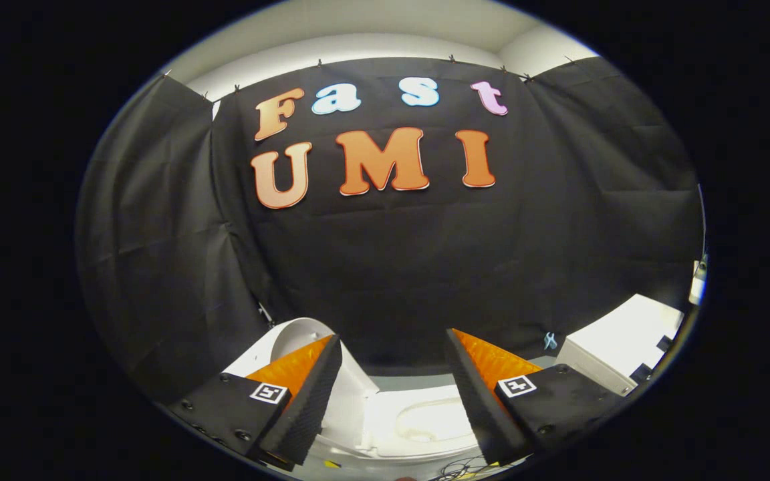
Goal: Open the toilet lid.
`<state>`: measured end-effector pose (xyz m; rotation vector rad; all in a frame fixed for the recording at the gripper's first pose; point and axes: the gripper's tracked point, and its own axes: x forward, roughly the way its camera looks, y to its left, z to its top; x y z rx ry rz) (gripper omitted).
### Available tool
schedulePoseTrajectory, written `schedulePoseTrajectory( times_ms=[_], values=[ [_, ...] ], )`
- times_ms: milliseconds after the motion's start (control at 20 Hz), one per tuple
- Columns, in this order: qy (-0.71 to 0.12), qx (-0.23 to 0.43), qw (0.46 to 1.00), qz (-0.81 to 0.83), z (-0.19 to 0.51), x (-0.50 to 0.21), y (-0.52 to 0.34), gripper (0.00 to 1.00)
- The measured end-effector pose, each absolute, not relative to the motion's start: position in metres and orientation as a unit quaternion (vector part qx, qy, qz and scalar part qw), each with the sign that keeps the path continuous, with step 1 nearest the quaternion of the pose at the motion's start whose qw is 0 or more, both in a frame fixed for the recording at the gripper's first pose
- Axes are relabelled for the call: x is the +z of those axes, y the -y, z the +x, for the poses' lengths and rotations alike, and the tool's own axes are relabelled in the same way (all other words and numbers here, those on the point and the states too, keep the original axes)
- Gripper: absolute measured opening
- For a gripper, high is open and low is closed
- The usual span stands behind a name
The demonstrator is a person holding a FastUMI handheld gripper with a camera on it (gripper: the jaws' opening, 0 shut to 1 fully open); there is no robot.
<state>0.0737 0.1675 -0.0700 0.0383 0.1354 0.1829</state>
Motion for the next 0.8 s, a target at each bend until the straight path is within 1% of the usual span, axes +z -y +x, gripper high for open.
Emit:
schedulePoseTrajectory(
  times_ms=[400, 800],
  values=[
    [-0.030, 0.049, 0.998, 0.007, 0.069, -0.025, -0.100, 0.99],
    [-0.023, 0.032, 0.999, 0.005, 0.065, -0.019, -0.083, 0.99]
  ],
)
